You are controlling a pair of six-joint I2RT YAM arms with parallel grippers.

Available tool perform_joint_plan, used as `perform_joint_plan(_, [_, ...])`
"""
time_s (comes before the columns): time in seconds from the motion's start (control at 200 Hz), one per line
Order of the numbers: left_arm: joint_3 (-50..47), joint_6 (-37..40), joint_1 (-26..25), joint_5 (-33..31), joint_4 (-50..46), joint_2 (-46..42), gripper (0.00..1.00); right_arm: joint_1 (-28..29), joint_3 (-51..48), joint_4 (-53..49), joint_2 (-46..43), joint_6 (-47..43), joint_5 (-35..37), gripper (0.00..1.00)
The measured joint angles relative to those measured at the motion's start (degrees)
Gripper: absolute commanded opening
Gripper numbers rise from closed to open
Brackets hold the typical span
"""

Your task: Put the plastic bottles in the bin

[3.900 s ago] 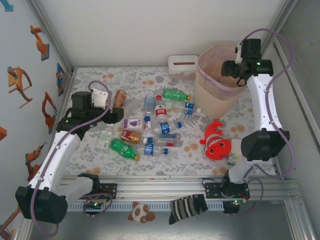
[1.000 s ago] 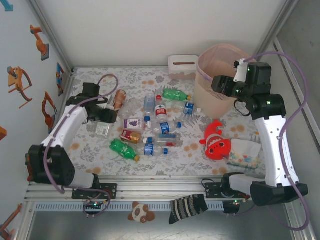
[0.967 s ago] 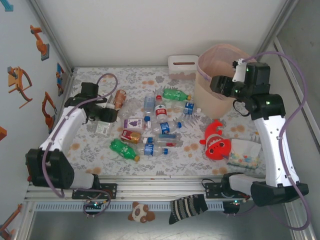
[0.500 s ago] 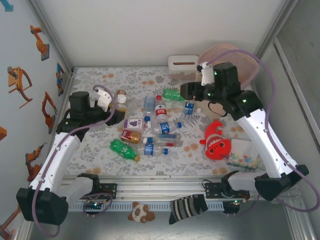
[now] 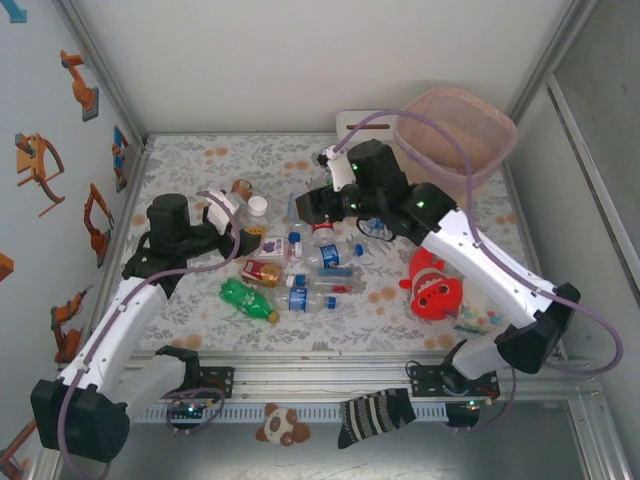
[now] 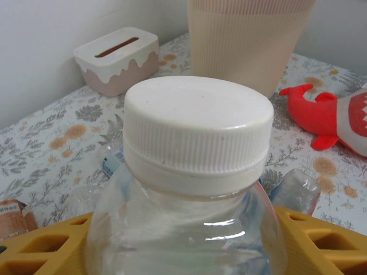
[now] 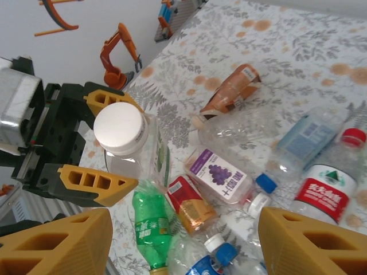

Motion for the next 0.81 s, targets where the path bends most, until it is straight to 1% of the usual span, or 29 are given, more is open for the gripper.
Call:
perform_joint_plan(0.17, [0.0,0.3,-0.2,0.2,0.6,-0.5,0.54,3.0,1.3,2.4,4.0,1.7,0.0,0.67])
perform_joint_plan(0.32, [0.0,0.5,-0.3,0.7,0.6,-0.5,0.54,5.1,4.3,3.0,8.4,3.3,0.1,0.7])
perform_joint_plan(0.581, [0.0,0.5,-0.3,1.1,0.6,-0.7,0.54,6.7,8.7,3.2,14.0,5.2,-0.8,0.71])
perform_joint_plan(0.806, [0.0,0.7,-0.3,1.2,0.4,-1.2,0.54,7.6,9.7,3.5,17.1,6.0,-2.1,0.71])
